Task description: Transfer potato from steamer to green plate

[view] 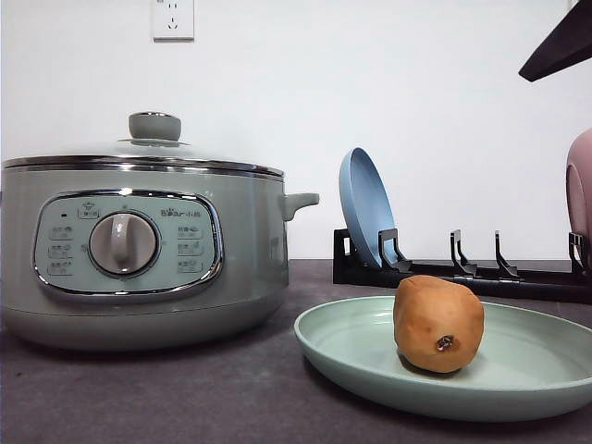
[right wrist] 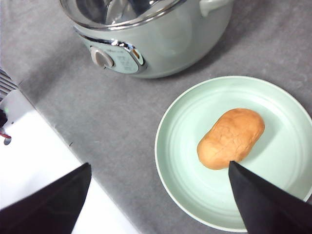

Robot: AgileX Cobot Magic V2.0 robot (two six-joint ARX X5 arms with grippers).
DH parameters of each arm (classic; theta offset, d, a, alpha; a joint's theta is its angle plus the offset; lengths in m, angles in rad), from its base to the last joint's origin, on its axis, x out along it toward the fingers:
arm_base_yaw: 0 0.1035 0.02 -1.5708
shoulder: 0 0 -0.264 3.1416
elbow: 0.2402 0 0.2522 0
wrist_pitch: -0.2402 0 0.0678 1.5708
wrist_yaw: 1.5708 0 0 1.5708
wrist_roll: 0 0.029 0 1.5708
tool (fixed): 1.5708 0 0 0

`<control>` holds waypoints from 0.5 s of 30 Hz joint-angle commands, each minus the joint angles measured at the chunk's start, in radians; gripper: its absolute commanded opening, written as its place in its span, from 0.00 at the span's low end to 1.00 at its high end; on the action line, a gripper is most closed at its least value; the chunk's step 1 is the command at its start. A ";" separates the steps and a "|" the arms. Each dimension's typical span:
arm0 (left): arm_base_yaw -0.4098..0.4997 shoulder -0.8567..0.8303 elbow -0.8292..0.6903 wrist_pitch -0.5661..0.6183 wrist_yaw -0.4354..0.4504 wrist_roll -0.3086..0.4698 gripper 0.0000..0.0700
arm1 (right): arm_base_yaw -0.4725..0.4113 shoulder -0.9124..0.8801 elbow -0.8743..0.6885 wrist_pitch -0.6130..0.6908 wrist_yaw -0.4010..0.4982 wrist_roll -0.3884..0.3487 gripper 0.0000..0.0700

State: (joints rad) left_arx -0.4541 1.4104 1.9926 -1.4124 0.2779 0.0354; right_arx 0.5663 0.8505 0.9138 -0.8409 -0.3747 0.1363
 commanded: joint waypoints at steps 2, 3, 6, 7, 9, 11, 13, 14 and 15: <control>-0.006 0.014 0.026 -0.030 0.023 -0.002 0.78 | 0.005 0.004 0.017 0.002 -0.004 0.012 0.81; -0.006 0.014 0.026 -0.030 0.023 -0.002 0.78 | 0.005 0.004 0.017 0.002 -0.004 0.012 0.81; -0.006 0.014 0.026 -0.030 0.023 -0.002 0.76 | 0.005 0.004 0.017 0.002 -0.003 0.012 0.80; -0.006 0.014 0.026 -0.030 0.023 -0.002 0.70 | 0.005 0.004 0.017 0.002 -0.003 0.012 0.77; -0.006 0.014 0.026 -0.030 0.023 -0.002 0.51 | 0.005 0.004 0.017 0.002 -0.003 0.012 0.63; -0.006 0.014 0.026 -0.030 0.023 0.000 0.25 | 0.005 0.004 0.017 0.002 -0.003 0.010 0.35; -0.006 0.014 0.026 -0.030 0.023 0.002 0.03 | 0.005 0.004 0.017 0.001 -0.002 0.007 0.05; -0.006 0.014 0.026 -0.030 0.023 0.002 0.00 | 0.005 0.004 0.017 0.002 -0.002 0.006 0.00; -0.006 0.014 0.026 -0.030 0.023 0.003 0.00 | 0.005 0.004 0.017 0.002 -0.002 0.005 0.00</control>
State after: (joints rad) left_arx -0.4549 1.4109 1.9926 -1.4128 0.2947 0.0353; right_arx 0.5663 0.8505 0.9138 -0.8452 -0.3743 0.1387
